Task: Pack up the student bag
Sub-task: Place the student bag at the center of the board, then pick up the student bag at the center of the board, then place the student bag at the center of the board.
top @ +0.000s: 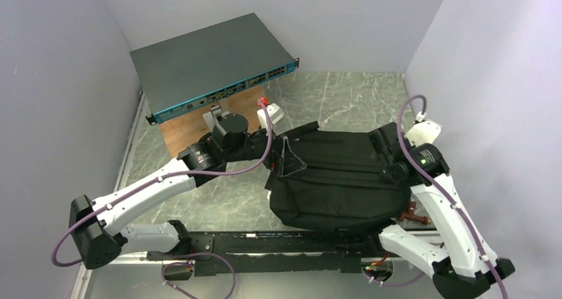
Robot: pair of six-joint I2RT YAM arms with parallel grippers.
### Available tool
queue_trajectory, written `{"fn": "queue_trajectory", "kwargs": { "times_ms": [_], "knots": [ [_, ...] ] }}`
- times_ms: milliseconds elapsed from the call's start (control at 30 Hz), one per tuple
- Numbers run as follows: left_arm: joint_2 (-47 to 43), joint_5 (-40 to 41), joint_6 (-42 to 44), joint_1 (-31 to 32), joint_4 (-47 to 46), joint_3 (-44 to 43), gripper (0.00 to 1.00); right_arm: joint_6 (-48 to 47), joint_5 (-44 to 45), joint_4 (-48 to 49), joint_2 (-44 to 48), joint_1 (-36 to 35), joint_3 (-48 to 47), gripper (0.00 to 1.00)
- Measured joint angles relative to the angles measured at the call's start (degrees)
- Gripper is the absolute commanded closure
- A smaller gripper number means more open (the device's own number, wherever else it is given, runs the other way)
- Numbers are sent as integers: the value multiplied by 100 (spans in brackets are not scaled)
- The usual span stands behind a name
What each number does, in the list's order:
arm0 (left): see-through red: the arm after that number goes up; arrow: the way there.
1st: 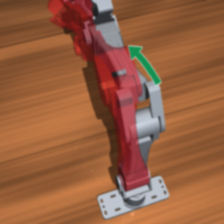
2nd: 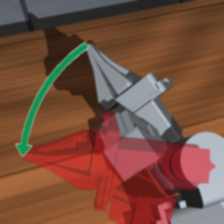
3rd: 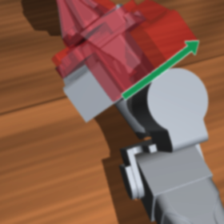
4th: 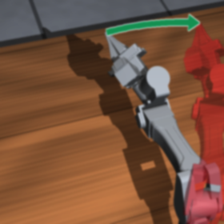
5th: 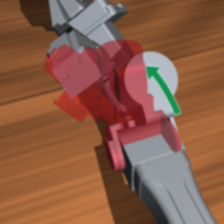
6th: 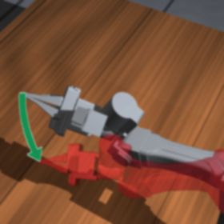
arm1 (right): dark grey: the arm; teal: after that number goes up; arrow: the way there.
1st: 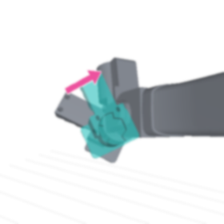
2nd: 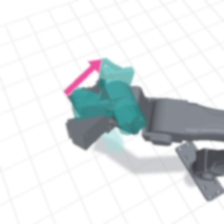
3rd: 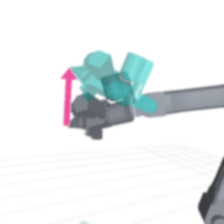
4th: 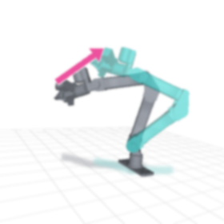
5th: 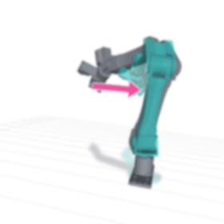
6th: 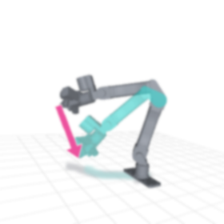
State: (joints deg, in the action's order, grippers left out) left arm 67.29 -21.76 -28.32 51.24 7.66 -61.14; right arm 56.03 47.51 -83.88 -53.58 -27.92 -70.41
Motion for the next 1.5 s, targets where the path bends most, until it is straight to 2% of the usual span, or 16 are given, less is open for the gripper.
{"fn": "queue_trajectory", "kwargs": {
  "times_ms": [167,200,267,300,333,367,400,567,767,833,933,1100,1233,1300,1367,1500],
  "knots": [
    [0,-96,-63,0,-15,81,6,-284,-166,404,525,894,417,1],
    [-2,-111,-76,0,-17,81,6,-444,-597,691,802,1464,935,2],
    [-11,-151,-90,0,-13,81,5,-549,-817,850,874,1692,1145,13],
    [-22,-151,-90,0,-9,81,5,-629,-1108,1108,973,1873,1327,24],
    [-66,-149,-87,0,9,81,5,-791,-1373,1362,1082,2061,1541,47],
    [-92,-149,-85,0,13,81,5,-942,-1602,1582,1196,2221,1700,87],
    [-136,-142,-81,0,28,81,5,-1158,-1836,1803,1346,2304,1816,100],
    [-428,94,94,0,223,81,5,-2140,-3394,3056,1716,2358,1541,100],
    [-1132,1335,212,0,719,160,5,-3115,-6205,4017,240,2173,-295,100],
    [-1563,1801,212,-2,758,315,4,-3233,-6767,4153,-280,1893,-885,100],
    [-2277,2503,214,-4,885,472,4,-3504,-7007,3943,-1226,841,-2221,100],
    [-2844,3307,212,-20,1056,472,4,-4116,-6966,3324,-2835,-992,-4621,100],
    [-3034,3735,188,-26,1274,472,5,-4511,-6887,3252,-3484,-1515,-5547,100],
    [-3141,3893,162,-28,1397,479,5,-4671,-6911,3294,-3536,-1606,-5543,100],
    [-3259,3998,146,-26,1484,503,6,-4763,-6931,3576,-3338,-1687,-5018,100],
    [-3733,4256,42,-26,1801,586,7,-4701,-7429,5049,-2009,-1969,-1937,100]
  ]
}}
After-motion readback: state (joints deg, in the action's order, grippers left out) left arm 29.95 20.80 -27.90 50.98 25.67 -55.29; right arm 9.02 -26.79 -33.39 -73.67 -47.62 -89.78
